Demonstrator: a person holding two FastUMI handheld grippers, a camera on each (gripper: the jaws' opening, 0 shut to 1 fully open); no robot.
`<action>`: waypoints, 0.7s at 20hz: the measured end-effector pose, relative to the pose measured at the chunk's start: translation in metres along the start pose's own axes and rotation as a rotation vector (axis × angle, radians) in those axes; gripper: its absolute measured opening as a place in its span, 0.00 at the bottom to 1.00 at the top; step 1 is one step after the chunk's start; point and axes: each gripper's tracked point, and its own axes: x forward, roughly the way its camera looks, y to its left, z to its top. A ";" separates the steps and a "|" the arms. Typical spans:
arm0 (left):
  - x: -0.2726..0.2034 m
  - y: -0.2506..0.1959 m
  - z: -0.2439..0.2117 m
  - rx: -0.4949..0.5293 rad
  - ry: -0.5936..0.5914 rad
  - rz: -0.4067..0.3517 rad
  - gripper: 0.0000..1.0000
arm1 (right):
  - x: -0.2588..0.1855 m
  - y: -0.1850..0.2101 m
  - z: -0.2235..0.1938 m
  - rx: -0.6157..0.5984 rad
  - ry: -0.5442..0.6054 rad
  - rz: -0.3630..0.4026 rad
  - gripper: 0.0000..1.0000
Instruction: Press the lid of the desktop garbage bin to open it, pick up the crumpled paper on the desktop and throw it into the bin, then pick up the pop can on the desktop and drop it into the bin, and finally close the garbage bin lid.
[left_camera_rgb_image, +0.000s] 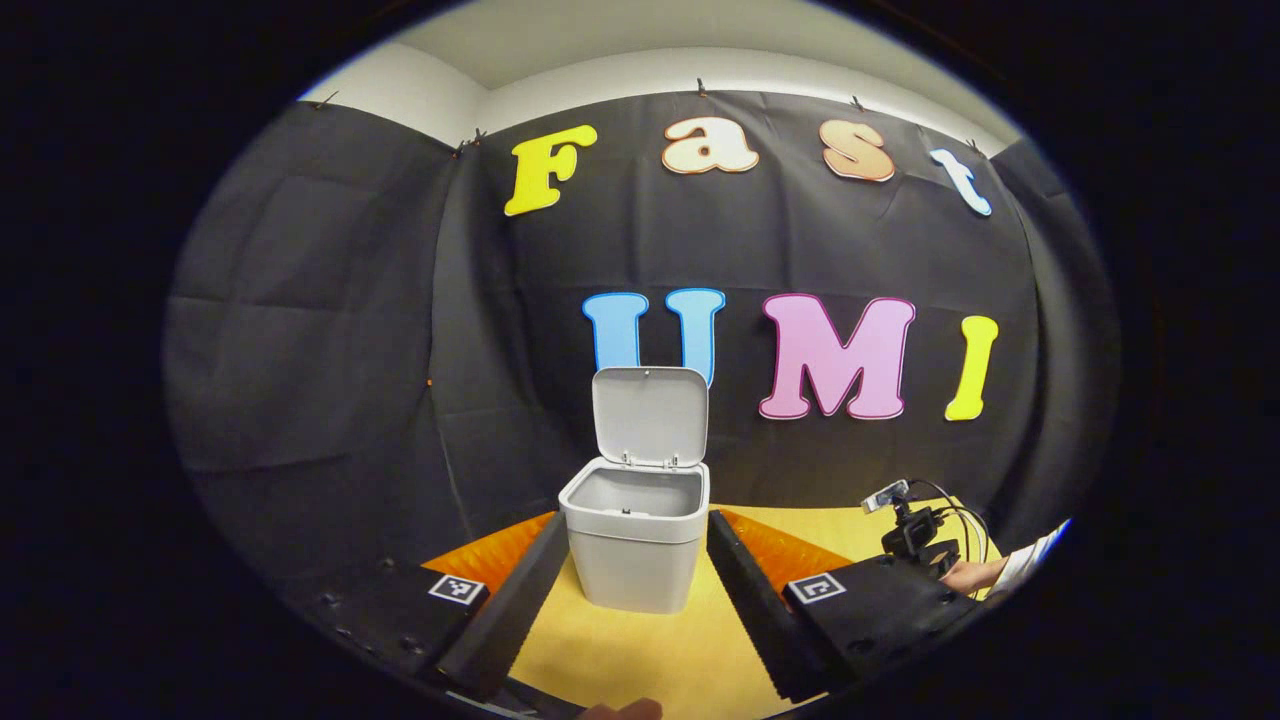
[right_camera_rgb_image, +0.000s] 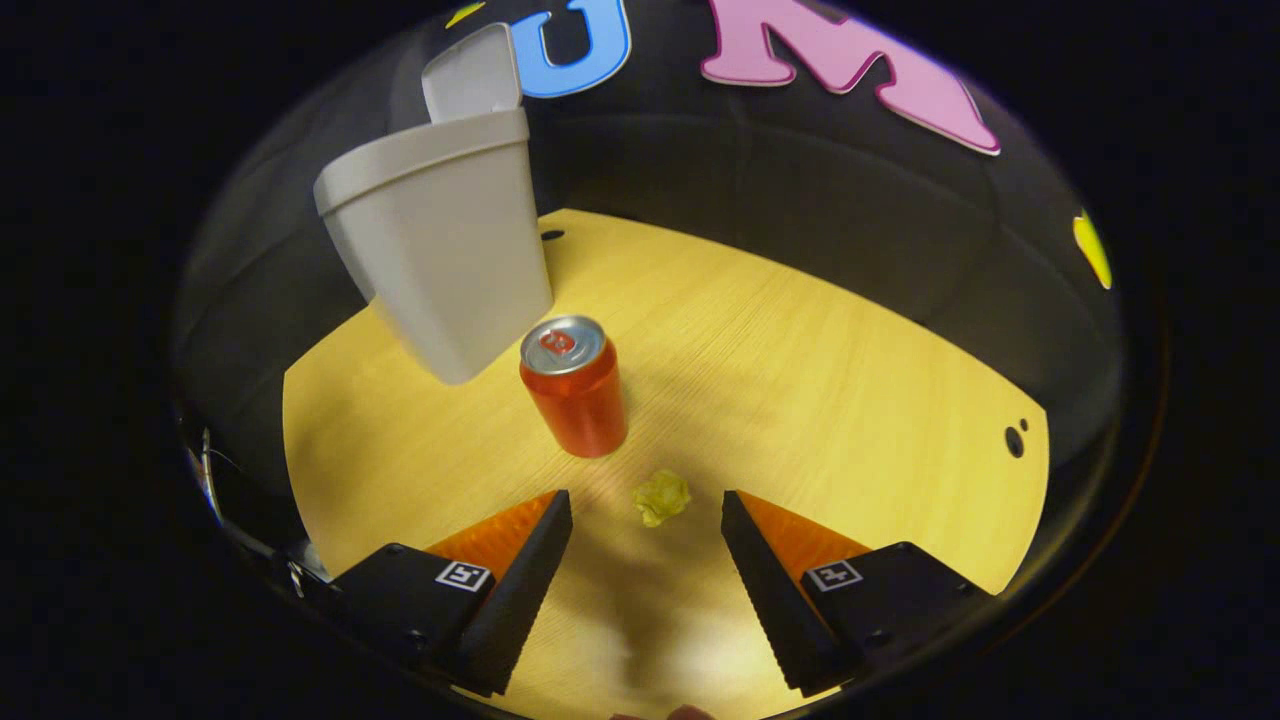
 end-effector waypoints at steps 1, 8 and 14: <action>-0.003 -0.005 -0.003 0.005 0.010 0.003 0.94 | 0.013 0.000 -0.003 -0.006 0.010 0.003 0.98; 0.013 -0.010 -0.009 0.113 0.018 -0.026 0.94 | 0.057 -0.007 -0.016 0.032 0.080 -0.059 0.98; 0.037 0.000 -0.024 0.156 0.040 -0.121 0.96 | 0.061 -0.010 -0.024 0.100 0.147 -0.068 0.36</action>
